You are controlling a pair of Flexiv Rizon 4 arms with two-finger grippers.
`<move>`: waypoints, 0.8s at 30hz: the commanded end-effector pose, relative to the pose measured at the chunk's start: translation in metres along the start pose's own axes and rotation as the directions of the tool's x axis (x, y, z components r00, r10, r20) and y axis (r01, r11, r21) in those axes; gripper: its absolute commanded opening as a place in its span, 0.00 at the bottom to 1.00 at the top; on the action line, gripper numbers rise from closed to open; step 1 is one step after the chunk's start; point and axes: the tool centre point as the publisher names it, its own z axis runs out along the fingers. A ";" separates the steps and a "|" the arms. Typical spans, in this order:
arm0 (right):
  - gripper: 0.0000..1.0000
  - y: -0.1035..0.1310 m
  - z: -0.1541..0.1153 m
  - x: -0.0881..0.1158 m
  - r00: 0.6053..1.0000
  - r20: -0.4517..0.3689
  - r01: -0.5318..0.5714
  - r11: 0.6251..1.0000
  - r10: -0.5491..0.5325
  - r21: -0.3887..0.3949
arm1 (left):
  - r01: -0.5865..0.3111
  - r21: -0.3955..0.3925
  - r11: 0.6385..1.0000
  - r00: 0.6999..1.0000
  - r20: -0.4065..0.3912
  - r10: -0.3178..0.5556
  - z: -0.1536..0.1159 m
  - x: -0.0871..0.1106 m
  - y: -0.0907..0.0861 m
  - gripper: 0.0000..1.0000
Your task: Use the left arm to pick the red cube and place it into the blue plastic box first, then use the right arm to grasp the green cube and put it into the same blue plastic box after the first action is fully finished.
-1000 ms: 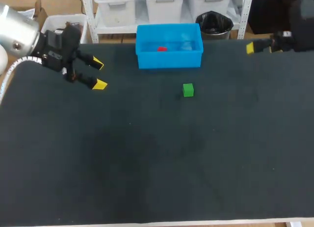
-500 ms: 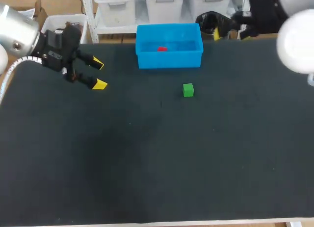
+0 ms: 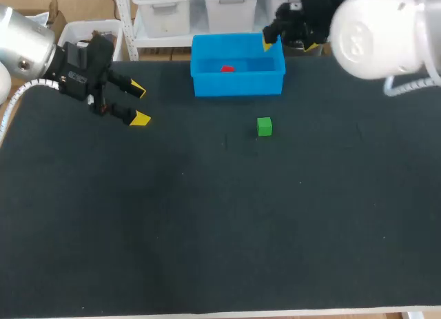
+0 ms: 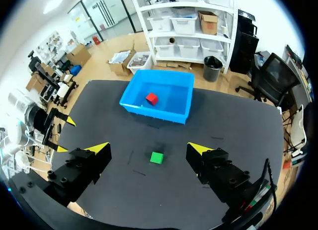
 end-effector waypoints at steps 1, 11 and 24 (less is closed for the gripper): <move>1.00 0.012 0.012 -0.013 0.997 -0.071 -0.016 0.997 0.021 0.078 | -0.003 -0.001 1.000 1.000 0.005 0.003 0.000 0.001 0.000 1.00; 1.00 0.024 0.026 -0.012 0.982 -0.167 -0.058 0.980 0.091 0.191 | -0.003 -0.001 1.000 1.000 0.005 0.003 0.000 0.001 0.000 1.00; 1.00 0.028 0.027 -0.005 0.954 -0.269 -0.043 0.948 0.133 0.316 | -0.003 -0.001 1.000 1.000 0.005 0.003 0.000 0.001 0.000 1.00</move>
